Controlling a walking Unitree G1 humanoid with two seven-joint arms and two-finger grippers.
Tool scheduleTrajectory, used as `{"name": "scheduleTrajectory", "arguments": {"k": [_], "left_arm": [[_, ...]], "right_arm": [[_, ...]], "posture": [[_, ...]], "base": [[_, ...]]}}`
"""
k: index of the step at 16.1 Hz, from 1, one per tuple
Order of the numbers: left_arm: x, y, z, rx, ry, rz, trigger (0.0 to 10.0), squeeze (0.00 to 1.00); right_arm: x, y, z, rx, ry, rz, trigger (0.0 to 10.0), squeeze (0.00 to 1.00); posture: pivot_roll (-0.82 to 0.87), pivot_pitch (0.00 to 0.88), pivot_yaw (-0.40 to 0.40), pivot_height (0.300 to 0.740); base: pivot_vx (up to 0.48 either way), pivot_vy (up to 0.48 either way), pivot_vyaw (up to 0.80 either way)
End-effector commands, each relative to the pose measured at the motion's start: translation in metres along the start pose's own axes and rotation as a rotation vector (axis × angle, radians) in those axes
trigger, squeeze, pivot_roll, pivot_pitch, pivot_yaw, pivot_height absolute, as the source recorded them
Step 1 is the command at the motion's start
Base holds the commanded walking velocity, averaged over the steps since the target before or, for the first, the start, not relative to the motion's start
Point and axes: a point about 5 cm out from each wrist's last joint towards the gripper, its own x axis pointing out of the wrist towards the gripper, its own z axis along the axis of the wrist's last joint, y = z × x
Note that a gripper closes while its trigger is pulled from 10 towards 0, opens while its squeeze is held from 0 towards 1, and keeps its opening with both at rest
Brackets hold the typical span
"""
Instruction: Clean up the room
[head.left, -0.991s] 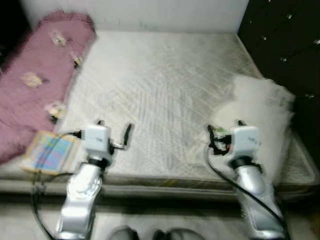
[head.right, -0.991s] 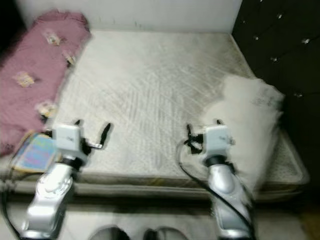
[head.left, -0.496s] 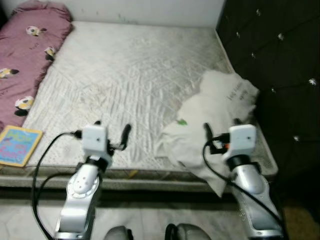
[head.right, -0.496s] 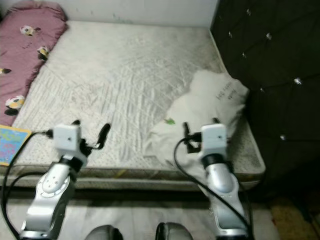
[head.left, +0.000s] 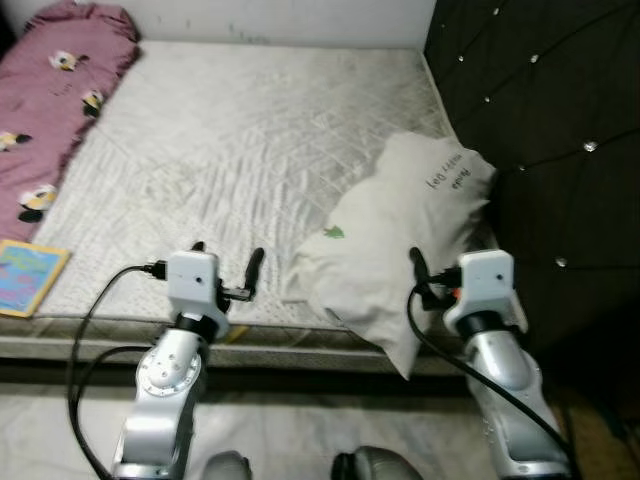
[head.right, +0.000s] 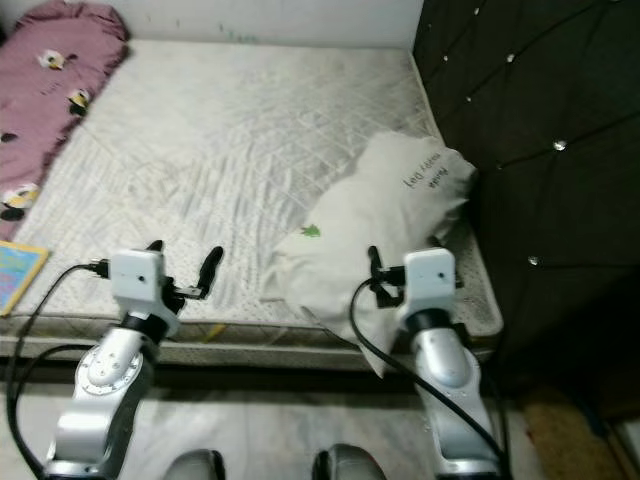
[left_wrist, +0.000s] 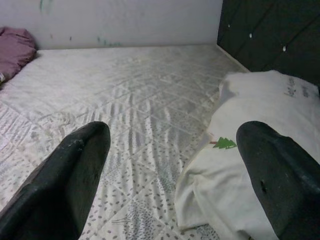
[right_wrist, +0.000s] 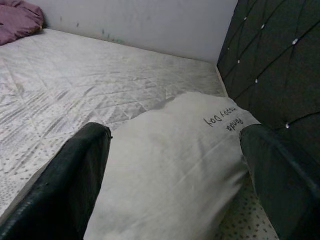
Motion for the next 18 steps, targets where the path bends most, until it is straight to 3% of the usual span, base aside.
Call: {"name": "scheduleTrajectory", "arguments": {"k": [1, 4, 12, 18], "left_arm": [[0.000, 0.000, 0.003, 0.005, -0.008, 0.004, 10.0, 0.00], [0.000, 0.000, 0.003, 0.006, -0.009, 0.003, 10.0, 0.00], [0.004, 0.000, 0.014, 0.006, -0.065, -0.049, 10.0, 0.00], [0.002, -0.004, 0.010, 0.000, -0.056, -0.068, 10.0, 0.00]], "right_arm": [[0.000, -0.004, 0.002, -0.011, -0.009, -0.009, 10.0, 0.00], [0.000, -0.003, 0.002, -0.010, -0.009, -0.006, 10.0, 0.00], [0.007, -0.005, 0.008, -0.052, -0.033, 0.013, 10.0, 0.00], [0.003, -0.002, 0.001, -0.039, -0.015, 0.010, 10.0, 0.00]], "posture": [[-0.05, 0.087, -0.018, 0.740], [-0.05, 0.087, -0.016, 0.740], [-0.05, 0.112, -0.007, 0.740], [-0.05, 0.094, -0.008, 0.740]], "base": [[0.000, -0.480, 0.00], [0.000, -0.480, 0.00], [0.000, 0.000, 0.00], [0.266, 0.000, 0.00]]}}
